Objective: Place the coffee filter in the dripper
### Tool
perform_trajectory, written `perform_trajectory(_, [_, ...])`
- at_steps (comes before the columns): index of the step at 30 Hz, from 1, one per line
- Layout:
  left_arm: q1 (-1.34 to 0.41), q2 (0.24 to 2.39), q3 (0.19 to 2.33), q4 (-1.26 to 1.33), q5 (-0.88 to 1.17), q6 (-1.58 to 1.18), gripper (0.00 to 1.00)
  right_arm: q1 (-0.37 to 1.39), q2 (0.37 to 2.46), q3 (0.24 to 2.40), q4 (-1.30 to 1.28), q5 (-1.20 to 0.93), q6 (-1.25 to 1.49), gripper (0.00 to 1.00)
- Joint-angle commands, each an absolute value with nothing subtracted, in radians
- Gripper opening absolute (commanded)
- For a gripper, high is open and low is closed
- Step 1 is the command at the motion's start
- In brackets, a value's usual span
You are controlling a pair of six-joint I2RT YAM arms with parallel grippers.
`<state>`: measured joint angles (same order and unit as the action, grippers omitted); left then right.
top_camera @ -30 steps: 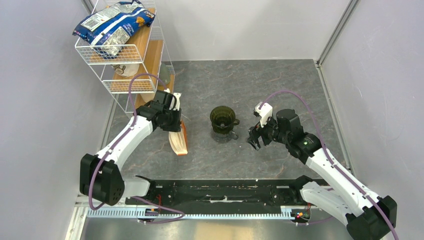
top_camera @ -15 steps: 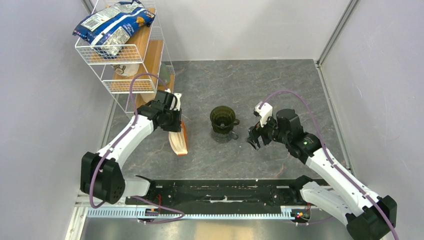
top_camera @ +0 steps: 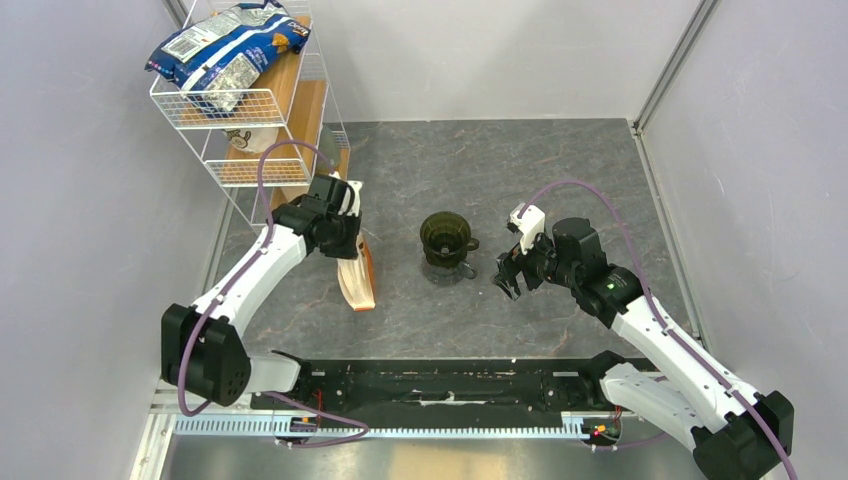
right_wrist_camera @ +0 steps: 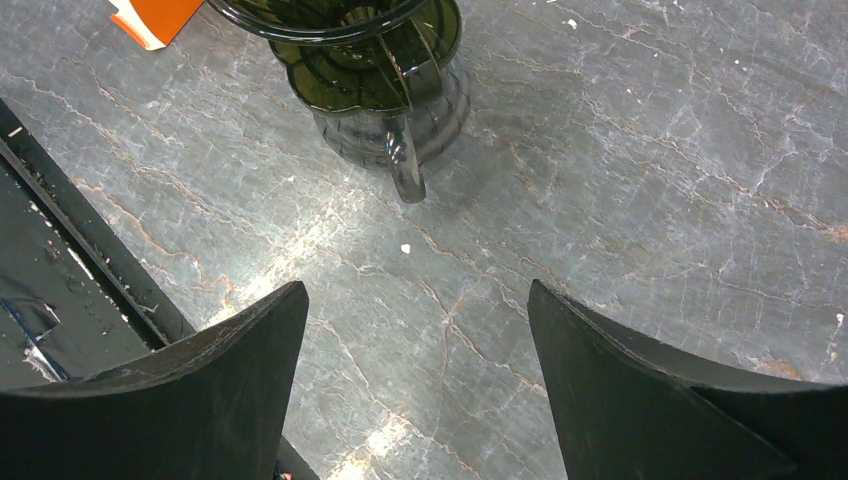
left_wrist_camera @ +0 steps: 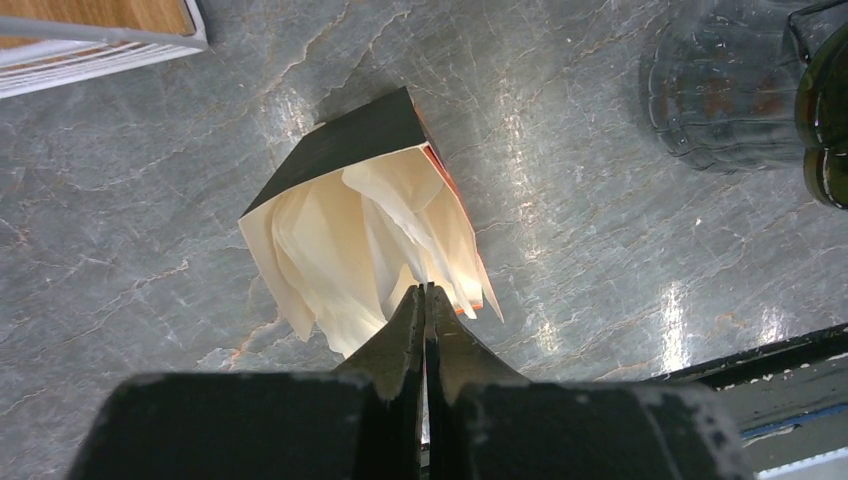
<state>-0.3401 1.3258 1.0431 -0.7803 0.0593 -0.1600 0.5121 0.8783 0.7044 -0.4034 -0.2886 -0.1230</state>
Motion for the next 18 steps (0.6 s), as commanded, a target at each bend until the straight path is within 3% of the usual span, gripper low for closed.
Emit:
perform_trajectory(1, [-0.341, 1.291, 1.111, -0.816, 0.038, -0.189, 0.02, 0.509, 0.874, 0.75, -0.362, -0.284, -0.112, 0.89])
perform_trajectory(12, [-0.342, 1.268, 1.109, -0.853, 0.081, -0.156, 0.02, 0.508, 0.881, 0.752, -0.357, -0.299, -0.107, 0.89])
perform_trajectory(16, [-0.34, 1.279, 1.071, -0.846, 0.089, -0.128, 0.21, 0.509, 0.883, 0.756, -0.357, -0.301, -0.107, 0.89])
perform_trajectory(18, [-0.339, 1.267, 1.066, -0.847, 0.084, -0.124, 0.23, 0.509, 0.88, 0.759, -0.362, -0.298, -0.11, 0.89])
